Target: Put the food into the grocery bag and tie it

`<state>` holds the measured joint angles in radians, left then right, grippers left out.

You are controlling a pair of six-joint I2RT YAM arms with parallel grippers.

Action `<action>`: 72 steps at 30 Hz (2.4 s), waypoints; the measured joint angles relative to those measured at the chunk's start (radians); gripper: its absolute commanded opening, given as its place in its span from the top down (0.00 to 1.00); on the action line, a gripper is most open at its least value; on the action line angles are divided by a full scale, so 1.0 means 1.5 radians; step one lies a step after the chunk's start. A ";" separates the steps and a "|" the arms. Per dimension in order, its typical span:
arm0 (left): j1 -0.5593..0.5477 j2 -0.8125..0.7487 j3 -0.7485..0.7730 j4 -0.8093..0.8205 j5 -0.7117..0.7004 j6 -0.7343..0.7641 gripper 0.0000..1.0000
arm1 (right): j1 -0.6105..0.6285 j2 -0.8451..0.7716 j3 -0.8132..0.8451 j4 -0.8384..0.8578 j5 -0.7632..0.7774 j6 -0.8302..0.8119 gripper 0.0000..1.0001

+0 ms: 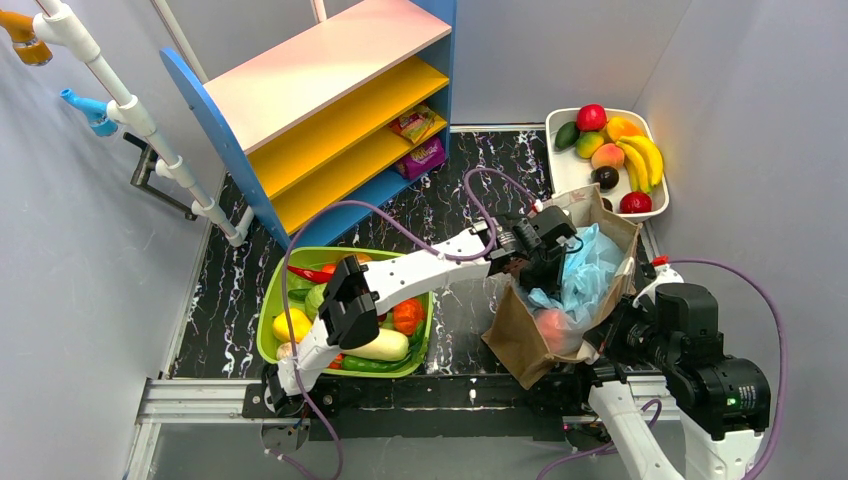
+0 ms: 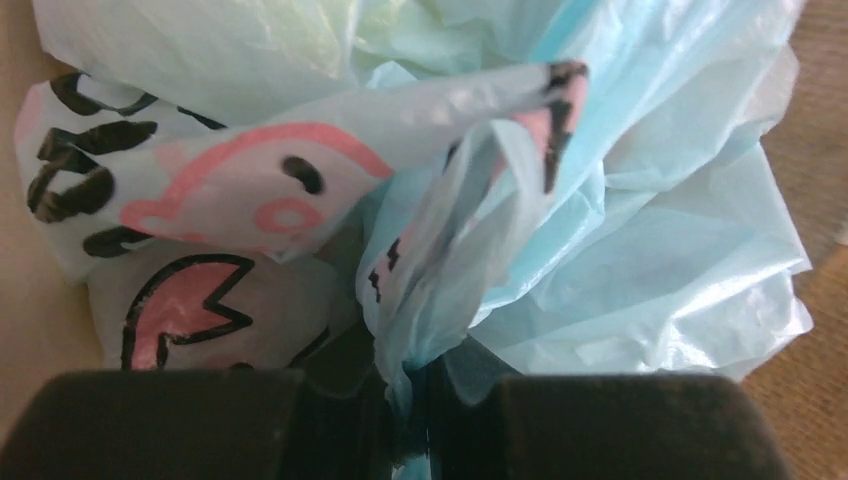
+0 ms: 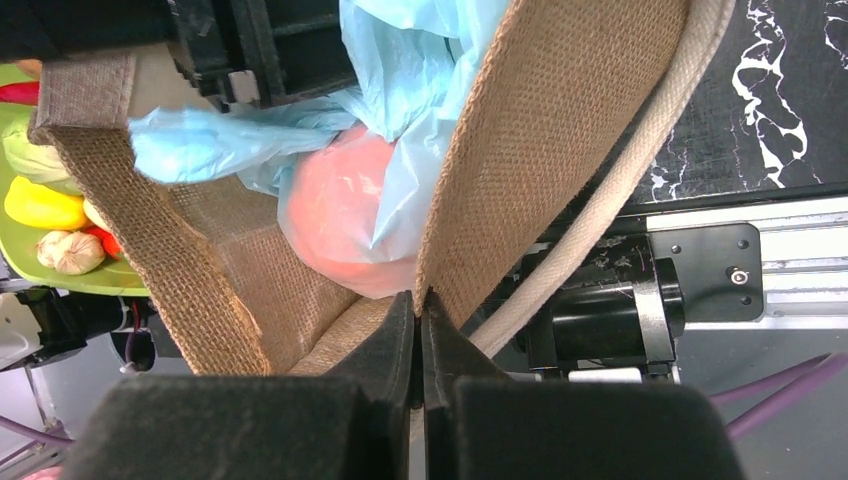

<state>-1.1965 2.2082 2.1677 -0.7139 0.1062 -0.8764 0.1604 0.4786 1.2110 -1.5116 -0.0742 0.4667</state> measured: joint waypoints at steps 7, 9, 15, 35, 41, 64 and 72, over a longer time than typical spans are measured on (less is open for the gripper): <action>0.007 0.000 0.090 -0.043 0.068 0.050 0.37 | 0.000 -0.020 -0.010 -0.004 0.009 0.003 0.99; 0.012 -0.012 0.093 -0.050 0.087 0.059 0.33 | 0.000 -0.021 -0.012 -0.004 0.011 0.004 0.99; 0.043 -0.082 0.072 -0.076 0.111 0.073 0.28 | 0.000 -0.023 -0.020 -0.003 0.013 0.013 0.99; 0.152 -0.178 -0.012 -0.016 0.058 0.156 0.52 | 0.000 -0.024 -0.020 -0.006 0.013 0.053 0.99; 0.156 -0.108 -0.011 0.021 0.053 0.159 0.61 | 0.000 -0.035 -0.020 -0.008 0.013 0.066 0.99; 0.146 -0.232 -0.211 0.088 0.114 0.096 1.00 | 0.000 0.021 0.033 -0.012 0.004 0.077 0.99; 0.131 -0.332 -0.262 0.071 0.093 0.101 1.00 | 0.002 0.117 0.067 0.049 -0.073 0.021 0.99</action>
<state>-1.0000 1.7103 1.7748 -0.6075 0.2451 -0.7250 0.1627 0.6544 1.3113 -1.4376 -0.1837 0.4976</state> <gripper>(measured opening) 0.011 0.042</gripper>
